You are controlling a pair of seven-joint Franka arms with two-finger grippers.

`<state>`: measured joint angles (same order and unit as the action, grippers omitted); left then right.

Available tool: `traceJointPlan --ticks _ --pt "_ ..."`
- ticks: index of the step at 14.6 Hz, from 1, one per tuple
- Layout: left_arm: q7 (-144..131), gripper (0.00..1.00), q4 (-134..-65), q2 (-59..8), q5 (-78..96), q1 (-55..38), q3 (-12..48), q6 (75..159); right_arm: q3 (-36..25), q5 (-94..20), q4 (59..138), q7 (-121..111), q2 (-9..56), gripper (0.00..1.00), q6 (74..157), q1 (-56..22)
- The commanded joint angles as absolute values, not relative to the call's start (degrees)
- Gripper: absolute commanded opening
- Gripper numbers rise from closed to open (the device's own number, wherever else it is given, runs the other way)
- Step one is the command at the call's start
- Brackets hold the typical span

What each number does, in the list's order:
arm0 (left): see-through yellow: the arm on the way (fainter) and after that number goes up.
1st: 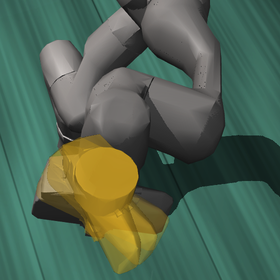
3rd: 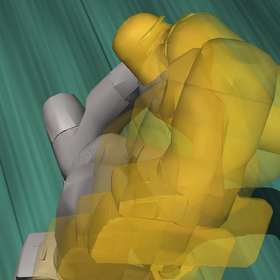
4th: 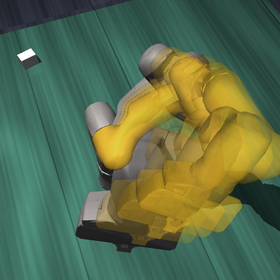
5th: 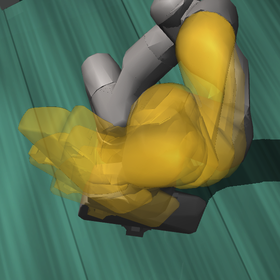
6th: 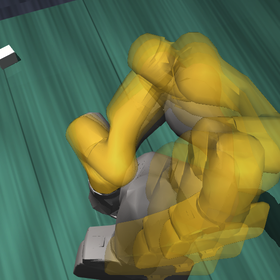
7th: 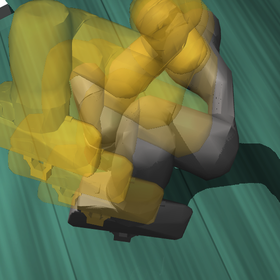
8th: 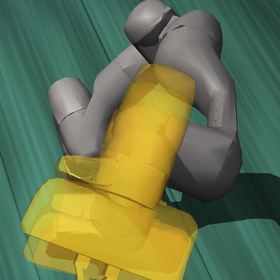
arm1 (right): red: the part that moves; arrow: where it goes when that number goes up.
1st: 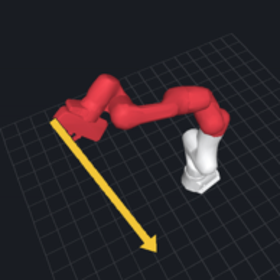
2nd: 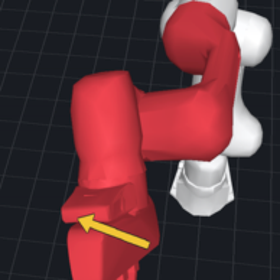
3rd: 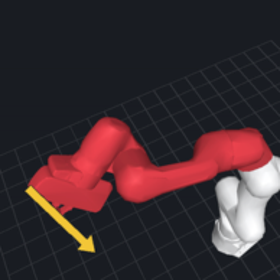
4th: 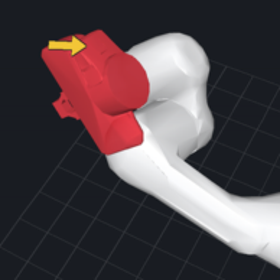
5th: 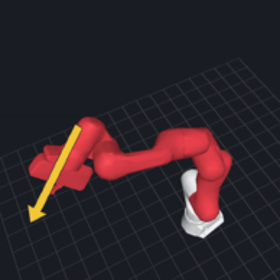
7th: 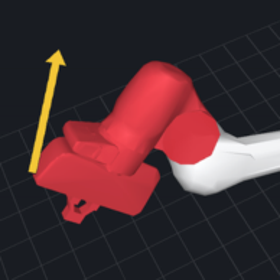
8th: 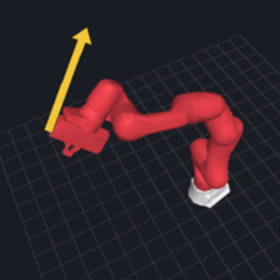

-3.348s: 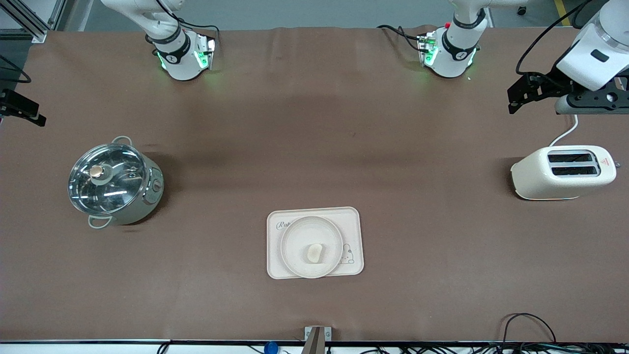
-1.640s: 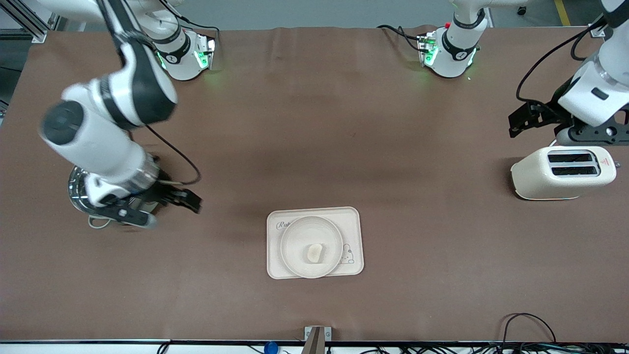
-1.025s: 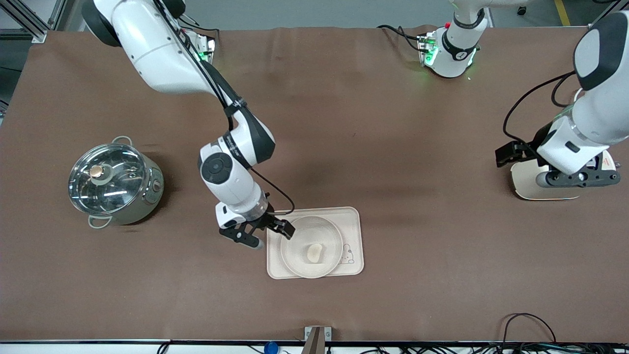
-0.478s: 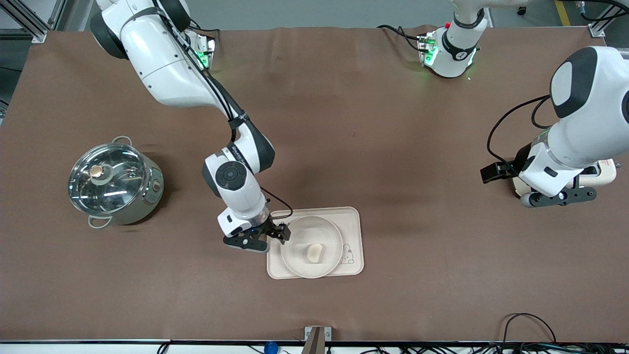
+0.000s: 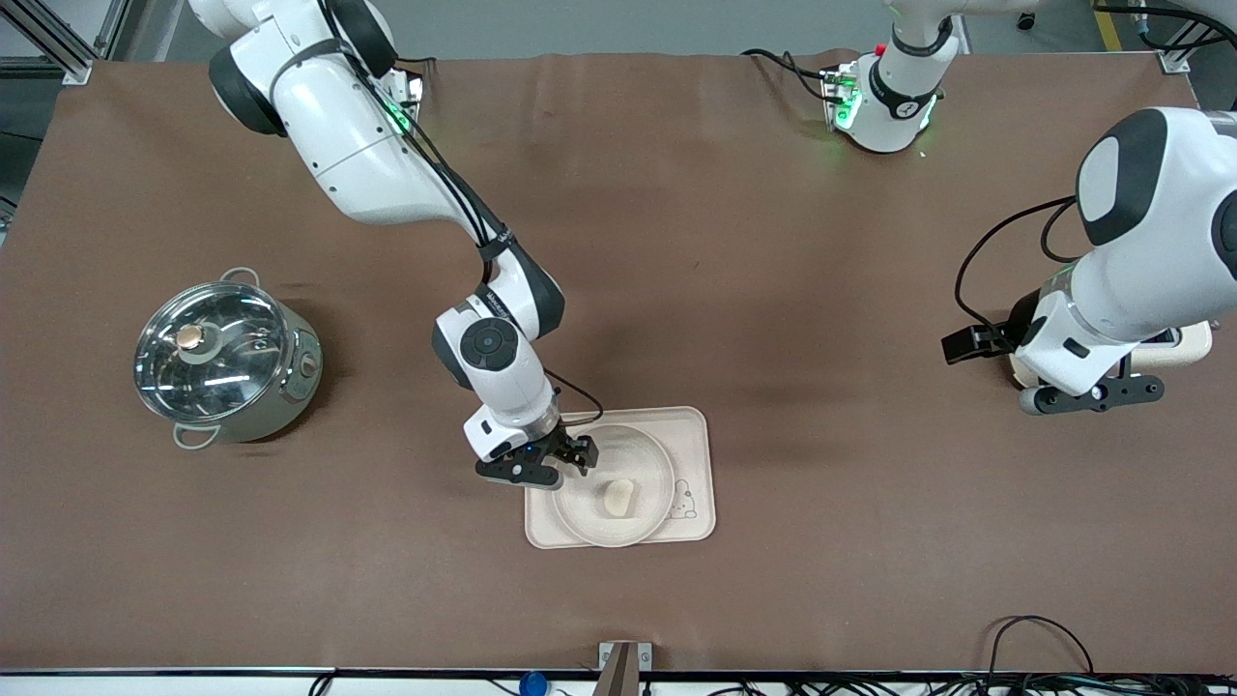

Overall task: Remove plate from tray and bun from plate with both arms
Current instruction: 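Grasp the plate rim with the right gripper while the left gripper approaches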

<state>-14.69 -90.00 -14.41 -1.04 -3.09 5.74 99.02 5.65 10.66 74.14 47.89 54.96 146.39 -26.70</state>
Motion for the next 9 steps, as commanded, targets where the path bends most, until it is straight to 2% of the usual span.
traceJointPlan --ticks 1,4,7,9 --pt "-15.2 1.0 -88.9 -14.7 -0.3 -3.0 6.0 98.6 6.0 12.5 72.9 48.0 55.5 0.36 146.3 -25.8" --pt "-15.2 1.0 -89.2 -14.8 -0.3 -3.0 6.0 98.5 6.0 12.5 73.0 48.3 55.5 0.07 146.3 -25.8" --pt "-15.1 1.0 -89.4 -14.9 -0.4 -3.1 6.0 98.5 6.0 12.5 73.0 48.3 55.7 0.0 146.4 -25.8" --pt "-15.1 1.0 -89.6 -15.0 -0.4 -3.3 6.0 98.3 6.1 12.4 73.0 48.0 55.5 0.0 146.4 -25.7"
